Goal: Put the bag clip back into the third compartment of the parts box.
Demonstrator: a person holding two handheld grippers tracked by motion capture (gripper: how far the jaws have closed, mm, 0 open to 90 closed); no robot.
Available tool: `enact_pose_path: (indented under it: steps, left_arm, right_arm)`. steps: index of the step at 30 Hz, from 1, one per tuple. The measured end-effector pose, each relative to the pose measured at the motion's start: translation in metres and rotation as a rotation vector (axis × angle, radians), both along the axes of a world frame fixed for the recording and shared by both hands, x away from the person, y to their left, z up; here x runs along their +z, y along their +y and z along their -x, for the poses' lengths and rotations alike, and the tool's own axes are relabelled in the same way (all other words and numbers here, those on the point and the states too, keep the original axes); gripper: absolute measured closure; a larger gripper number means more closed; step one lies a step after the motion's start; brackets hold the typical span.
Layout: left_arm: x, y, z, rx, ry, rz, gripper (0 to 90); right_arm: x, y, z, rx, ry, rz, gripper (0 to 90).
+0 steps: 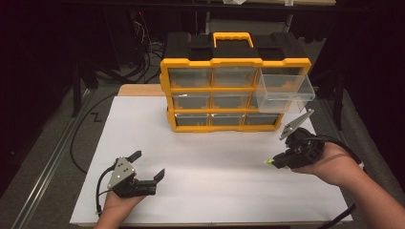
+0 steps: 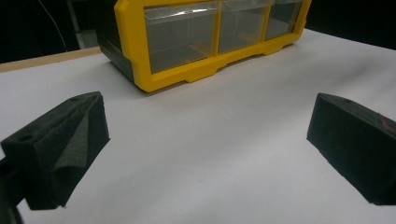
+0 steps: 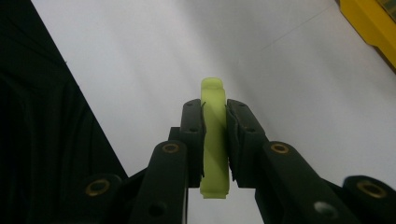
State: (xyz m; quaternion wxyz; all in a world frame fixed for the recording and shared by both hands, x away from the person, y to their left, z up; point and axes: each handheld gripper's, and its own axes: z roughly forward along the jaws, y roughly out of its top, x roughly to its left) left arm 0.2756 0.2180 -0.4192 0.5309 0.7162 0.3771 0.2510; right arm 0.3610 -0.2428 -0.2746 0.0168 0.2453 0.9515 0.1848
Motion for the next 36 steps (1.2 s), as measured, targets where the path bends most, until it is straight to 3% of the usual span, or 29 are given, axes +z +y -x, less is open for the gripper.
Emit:
enact_pose_path:
  steps: [8, 19, 36]
  left_arm:
    - [-0.001, -0.001, 0.0, -0.011, 0.007, -0.007, 0.4]
    - [-0.001, -0.002, -0.001, -0.014, 0.003, -0.003, 0.4]
    - [0.0, -0.001, 0.0, -0.02, 0.004, 0.0, 0.4]
  right_arm:
    - [0.018, 0.002, 0.001, 0.027, -0.007, 0.021, 79.0]
    - [0.043, -0.002, -0.002, 0.019, -0.01, 0.018, 79.0]
    - [0.095, 0.004, -0.009, 0.019, -0.035, 0.026, 79.0]
